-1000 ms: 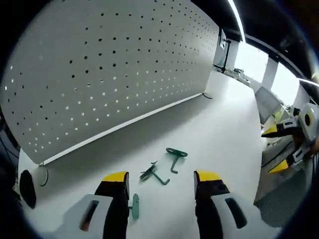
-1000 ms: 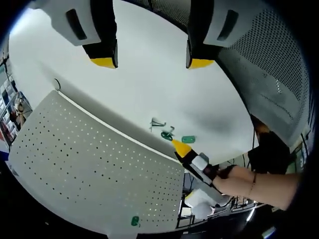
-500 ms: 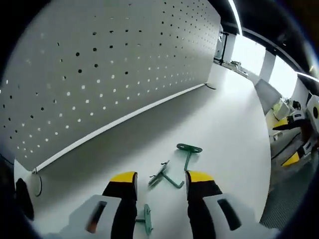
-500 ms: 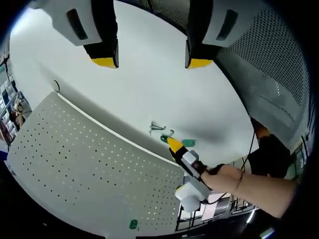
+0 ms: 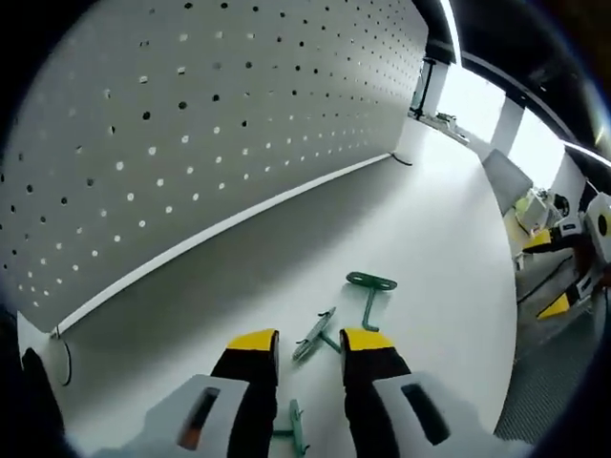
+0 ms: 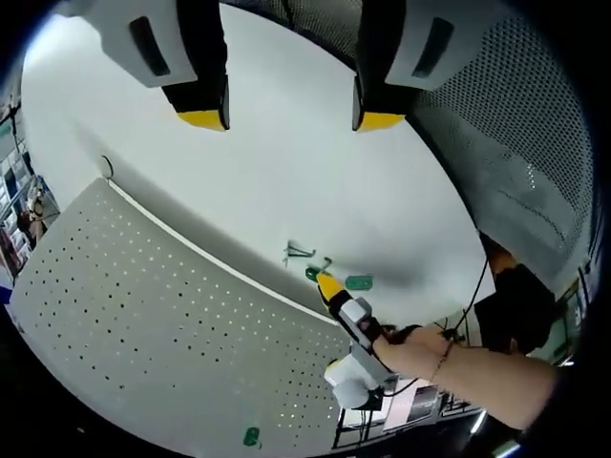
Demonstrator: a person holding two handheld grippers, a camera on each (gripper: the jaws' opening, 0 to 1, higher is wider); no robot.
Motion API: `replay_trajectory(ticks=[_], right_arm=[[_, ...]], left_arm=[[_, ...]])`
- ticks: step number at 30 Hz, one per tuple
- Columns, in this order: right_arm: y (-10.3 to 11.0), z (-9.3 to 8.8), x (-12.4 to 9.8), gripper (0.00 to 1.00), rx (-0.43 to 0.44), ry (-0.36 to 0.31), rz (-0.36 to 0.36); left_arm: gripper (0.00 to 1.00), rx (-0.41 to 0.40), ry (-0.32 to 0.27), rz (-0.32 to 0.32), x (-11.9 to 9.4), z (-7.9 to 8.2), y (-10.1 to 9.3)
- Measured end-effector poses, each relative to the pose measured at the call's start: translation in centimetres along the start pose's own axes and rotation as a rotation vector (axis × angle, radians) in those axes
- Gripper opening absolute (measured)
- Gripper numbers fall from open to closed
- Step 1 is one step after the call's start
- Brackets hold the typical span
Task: Insert the hook assembly into the mounting plate slot until the hook locks in place.
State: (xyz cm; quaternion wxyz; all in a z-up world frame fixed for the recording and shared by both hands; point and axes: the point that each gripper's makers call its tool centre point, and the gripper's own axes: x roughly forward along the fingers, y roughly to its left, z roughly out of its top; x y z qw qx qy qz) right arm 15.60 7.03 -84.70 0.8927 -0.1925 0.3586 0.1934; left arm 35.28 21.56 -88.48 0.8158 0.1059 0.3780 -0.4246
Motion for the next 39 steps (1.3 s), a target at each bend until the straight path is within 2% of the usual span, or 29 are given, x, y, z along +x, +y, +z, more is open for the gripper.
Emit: replay_trajectory(ticks=[5,9,14,17,25,27,28,29,33,39], right_arm=[[0.0,0.0,0.0,0.48,-0.001,0.003,0.001],[0.1,0.0,0.0,0.48,-0.004,0.0,0.005],[0.0,0.1,0.0,0.48,-0.005,0.0,0.004],[0.0,0.0,0.0,0.48,-0.005,0.001,0.006],[0.1,0.0,0.0,0.47,-0.006,0.003,0.012],[0.2,0.0,0.0,0.47,-0.003,0.001,0.016],[0.3,0.3,-0.1,0.47,0.003,-0.014,0.02],[0.3,0.2,-0.1,0.47,-0.002,-0.014,0.017],[0.4,0.1,0.0,0.47,-0.003,-0.006,0.023],[0.5,0.1,0.0,0.47,-0.005,-0.004,0.024]], left_arm=[[0.23,0.029,0.022,-0.005,-0.1,-0.3,0.4],[0.23,0.083,0.068,-0.007,0.3,-1.0,0.3],[0.21,0.119,0.072,-0.01,0.7,-0.6,0.1],[0.19,0.204,0.108,-0.005,1.0,-0.7,0.2],[0.1,0.283,0.121,-0.013,1.5,-0.2,-0.3],[0.06,0.352,0.151,0.005,1.6,-0.4,0.0],[0.05,0.414,0.169,0.029,1.7,-0.5,0.3],[0.05,0.42,0.179,0.028,1.7,-0.7,0.2],[0.04,0.363,0.156,0.011,1.9,-0.5,-0.2],[0.03,0.372,0.153,0.022,1.9,-0.5,0.0]])
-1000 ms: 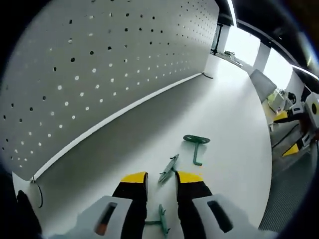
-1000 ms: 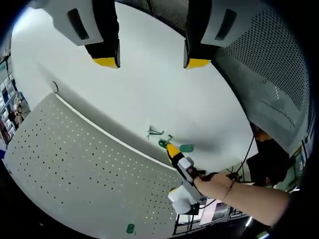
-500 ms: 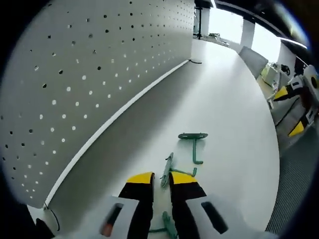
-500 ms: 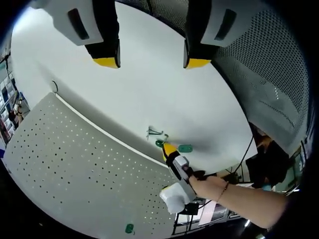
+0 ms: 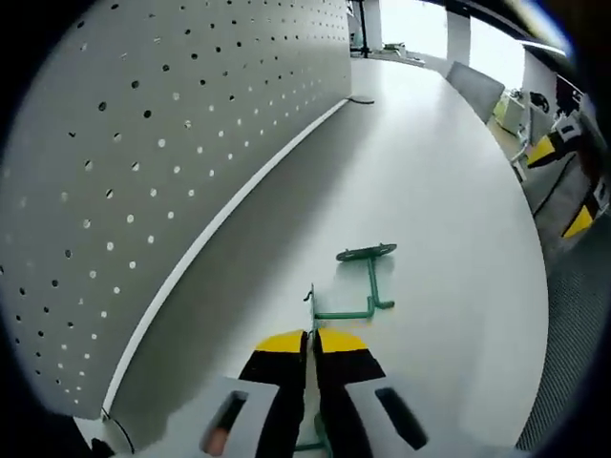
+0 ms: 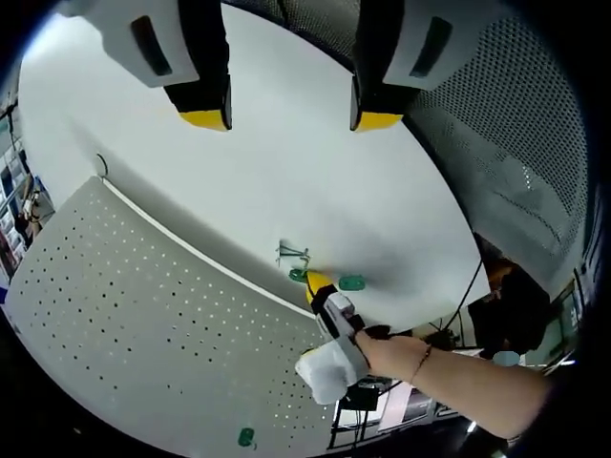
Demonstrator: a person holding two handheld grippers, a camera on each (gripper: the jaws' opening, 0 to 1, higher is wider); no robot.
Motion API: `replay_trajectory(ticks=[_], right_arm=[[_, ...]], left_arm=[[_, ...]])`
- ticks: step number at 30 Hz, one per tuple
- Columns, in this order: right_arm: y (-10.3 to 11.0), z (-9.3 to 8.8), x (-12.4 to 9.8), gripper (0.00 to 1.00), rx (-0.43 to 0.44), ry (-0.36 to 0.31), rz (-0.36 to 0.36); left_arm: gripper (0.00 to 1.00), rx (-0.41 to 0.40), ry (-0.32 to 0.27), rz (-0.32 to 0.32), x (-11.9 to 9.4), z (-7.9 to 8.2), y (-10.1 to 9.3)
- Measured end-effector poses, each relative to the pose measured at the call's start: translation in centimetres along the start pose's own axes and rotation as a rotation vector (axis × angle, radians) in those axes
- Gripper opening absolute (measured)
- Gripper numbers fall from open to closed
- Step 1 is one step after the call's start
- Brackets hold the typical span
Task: Insert the hook assembly into the mounting plate slot until the hook locks in place.
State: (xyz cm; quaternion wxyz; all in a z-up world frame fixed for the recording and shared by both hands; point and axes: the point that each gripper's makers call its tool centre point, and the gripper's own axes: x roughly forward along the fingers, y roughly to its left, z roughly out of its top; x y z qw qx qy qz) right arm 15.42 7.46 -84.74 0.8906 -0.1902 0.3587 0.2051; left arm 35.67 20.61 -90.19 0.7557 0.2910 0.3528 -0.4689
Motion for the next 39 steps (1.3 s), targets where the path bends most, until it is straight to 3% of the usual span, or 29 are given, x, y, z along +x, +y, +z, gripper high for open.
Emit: replay_trajectory(ticks=[2,4,8,12,16,25,31,39], right_arm=[[0.0,0.0,0.0,0.47,0.0,0.001,0.001],[0.0,0.0,0.1,0.47,0.0,-0.001,0.0],[-0.2,-0.1,0.1,0.46,0.005,0.001,-0.004],[-0.2,-0.1,0.1,0.46,0.013,0.002,-0.005],[-0.2,-0.1,0.1,0.46,0.013,0.003,-0.005],[-0.4,0.2,-0.1,0.45,0.026,-0.009,-0.009],[-0.5,0.1,-0.1,0.45,0.031,-0.007,-0.013],[-0.9,0.6,-0.5,0.42,0.049,-0.04,-0.028]], left_arm=[[0.02,-0.011,-0.001,0.012,-0.1,0.0,0.4],[0.02,-0.085,-0.031,0.013,-0.4,0.3,0.9],[0.02,-0.114,-0.034,0.049,-1.1,0.3,2.5],[0.02,-0.156,-0.051,0.068,-2.2,0.6,2.8],[0.02,-0.183,-0.102,0.067,-3.6,1.7,2.3],[0.01,-0.214,-0.154,0.101,-7.2,2.9,1.6],[0.01,-0.213,-0.17,0.108,-8.7,2.8,-0.8],[0.01,-0.281,-0.236,0.109,-11.0,3.9,-3.3]])
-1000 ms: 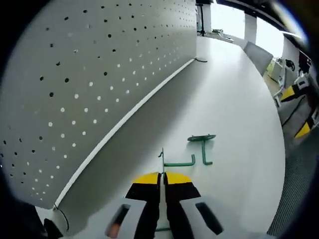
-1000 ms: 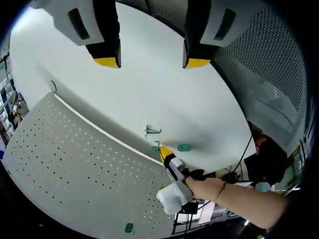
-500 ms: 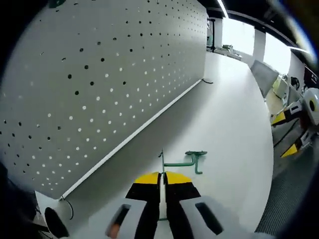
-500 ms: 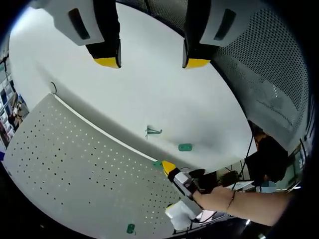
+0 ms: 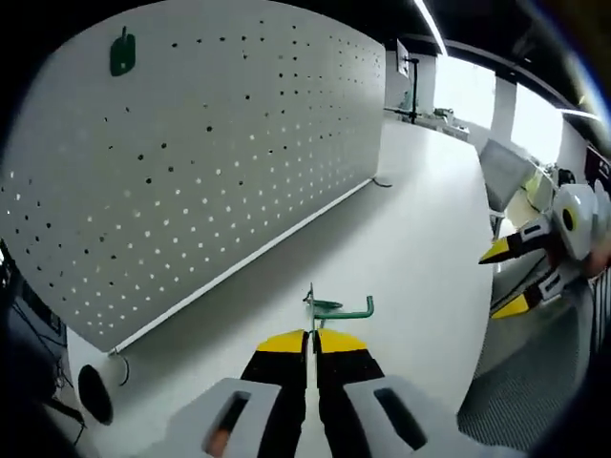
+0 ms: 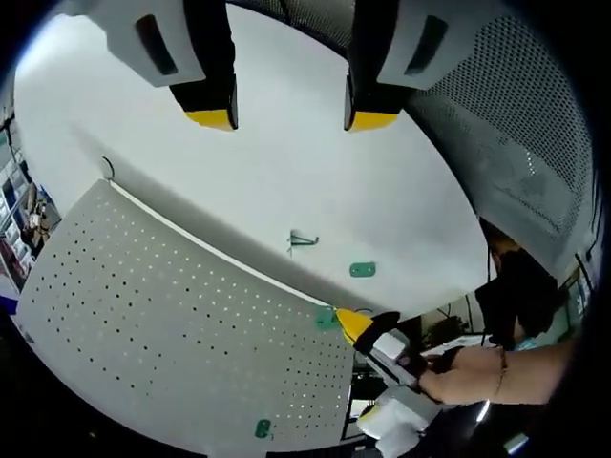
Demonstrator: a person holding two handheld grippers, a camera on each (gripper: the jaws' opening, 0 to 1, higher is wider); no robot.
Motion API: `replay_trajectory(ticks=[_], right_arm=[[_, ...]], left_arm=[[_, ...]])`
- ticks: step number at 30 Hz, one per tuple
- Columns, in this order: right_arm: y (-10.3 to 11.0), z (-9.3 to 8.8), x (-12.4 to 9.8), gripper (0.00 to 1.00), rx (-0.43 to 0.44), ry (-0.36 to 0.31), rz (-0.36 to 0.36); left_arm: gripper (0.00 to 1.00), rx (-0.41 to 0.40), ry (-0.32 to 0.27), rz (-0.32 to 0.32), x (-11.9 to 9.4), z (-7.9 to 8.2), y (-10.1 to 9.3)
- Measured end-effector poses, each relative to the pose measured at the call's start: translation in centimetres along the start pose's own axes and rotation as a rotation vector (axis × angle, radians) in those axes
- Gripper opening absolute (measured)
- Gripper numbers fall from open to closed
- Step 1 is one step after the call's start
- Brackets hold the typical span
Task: Insert the hook assembly into the mounting plate slot until the hook locks in place.
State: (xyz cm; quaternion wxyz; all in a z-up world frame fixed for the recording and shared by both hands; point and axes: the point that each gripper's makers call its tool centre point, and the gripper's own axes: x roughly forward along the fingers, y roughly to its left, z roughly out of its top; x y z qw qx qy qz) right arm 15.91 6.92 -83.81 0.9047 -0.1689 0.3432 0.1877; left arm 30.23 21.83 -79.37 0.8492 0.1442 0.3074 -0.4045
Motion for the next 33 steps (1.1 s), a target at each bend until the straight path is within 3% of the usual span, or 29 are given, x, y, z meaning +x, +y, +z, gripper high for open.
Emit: replay_trajectory(ticks=[6,9,14,16,19,33], right_arm=[[0.0,-0.1,0.0,0.43,0.006,0.001,0.0],[-0.1,-0.3,0.1,0.43,-0.007,0.015,-0.009],[-0.1,-0.3,0.1,0.43,-0.002,0.016,-0.008],[-0.1,-0.3,0.1,0.43,-0.001,0.015,-0.008],[0.0,-0.2,0.0,0.43,-0.001,0.014,-0.001],[0.7,0.7,-0.4,0.42,0.041,-0.033,0.058]], left_arm=[[0.01,-0.074,-0.046,0.009,-2.0,0.6,-1.2],[0.01,-0.147,-0.053,-0.018,-2.9,0.3,-2.3],[0.01,-0.156,-0.055,-0.011,-4.1,-0.5,-3.3],[0.01,-0.212,-0.075,-0.016,-4.6,-0.6,-3.8],[0.01,-0.29,-0.105,-0.029,-5.1,-0.7,-4.2],[0.01,-0.41,-0.181,-0.048,-5.8,-1.2,-6.3]])
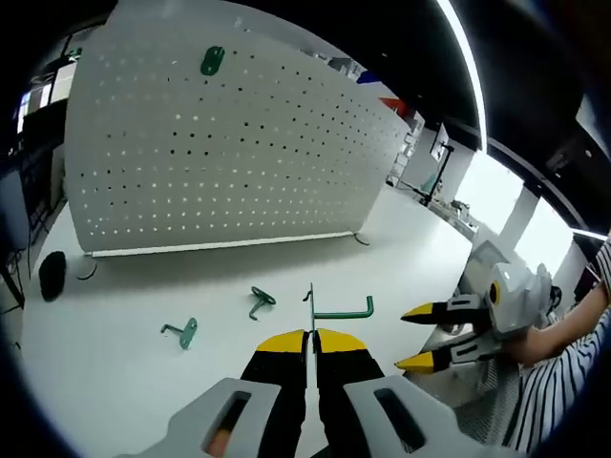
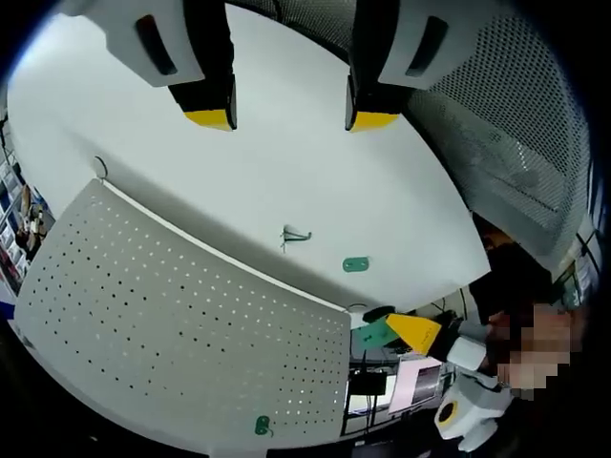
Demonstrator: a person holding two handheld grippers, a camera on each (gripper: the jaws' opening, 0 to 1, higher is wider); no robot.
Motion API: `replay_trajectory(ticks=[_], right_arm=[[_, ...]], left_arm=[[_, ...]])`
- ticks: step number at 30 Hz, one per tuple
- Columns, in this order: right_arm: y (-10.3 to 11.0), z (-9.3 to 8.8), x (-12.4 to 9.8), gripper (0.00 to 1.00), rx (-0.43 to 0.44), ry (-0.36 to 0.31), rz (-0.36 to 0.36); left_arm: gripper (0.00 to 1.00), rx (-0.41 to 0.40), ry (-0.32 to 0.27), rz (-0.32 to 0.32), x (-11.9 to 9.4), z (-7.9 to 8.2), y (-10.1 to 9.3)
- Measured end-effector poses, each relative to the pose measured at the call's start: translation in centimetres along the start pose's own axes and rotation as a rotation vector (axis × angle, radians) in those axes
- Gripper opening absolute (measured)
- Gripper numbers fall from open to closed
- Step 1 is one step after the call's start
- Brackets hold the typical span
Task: Insert the hook assembly into the mounting plate slot until the hook locks in place.
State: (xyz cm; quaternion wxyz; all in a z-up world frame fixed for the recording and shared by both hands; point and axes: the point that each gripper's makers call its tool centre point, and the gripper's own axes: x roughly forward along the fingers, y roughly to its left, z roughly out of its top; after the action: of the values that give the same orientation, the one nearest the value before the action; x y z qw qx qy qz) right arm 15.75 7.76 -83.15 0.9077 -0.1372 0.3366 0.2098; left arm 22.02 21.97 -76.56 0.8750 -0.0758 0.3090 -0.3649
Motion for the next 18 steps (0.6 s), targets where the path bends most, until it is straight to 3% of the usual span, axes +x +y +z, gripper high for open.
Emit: replay_trajectory(ticks=[10,14,18], right_arm=[[0.5,1.5,0.1,0.39,0.256,-0.039,0.103],[1.5,4.4,-0.1,0.39,0.448,-0.111,0.199],[3.0,7.4,-0.6,0.36,0.49,-0.165,0.283]], left_arm=[[0.01,-0.094,-0.014,-0.014,0.0,-2.0,-0.8],[0.01,-0.149,-0.039,-0.01,-0.2,-2.0,-0.7],[0.01,-0.142,-0.04,-0.001,-0.3,-2.2,-0.5]])
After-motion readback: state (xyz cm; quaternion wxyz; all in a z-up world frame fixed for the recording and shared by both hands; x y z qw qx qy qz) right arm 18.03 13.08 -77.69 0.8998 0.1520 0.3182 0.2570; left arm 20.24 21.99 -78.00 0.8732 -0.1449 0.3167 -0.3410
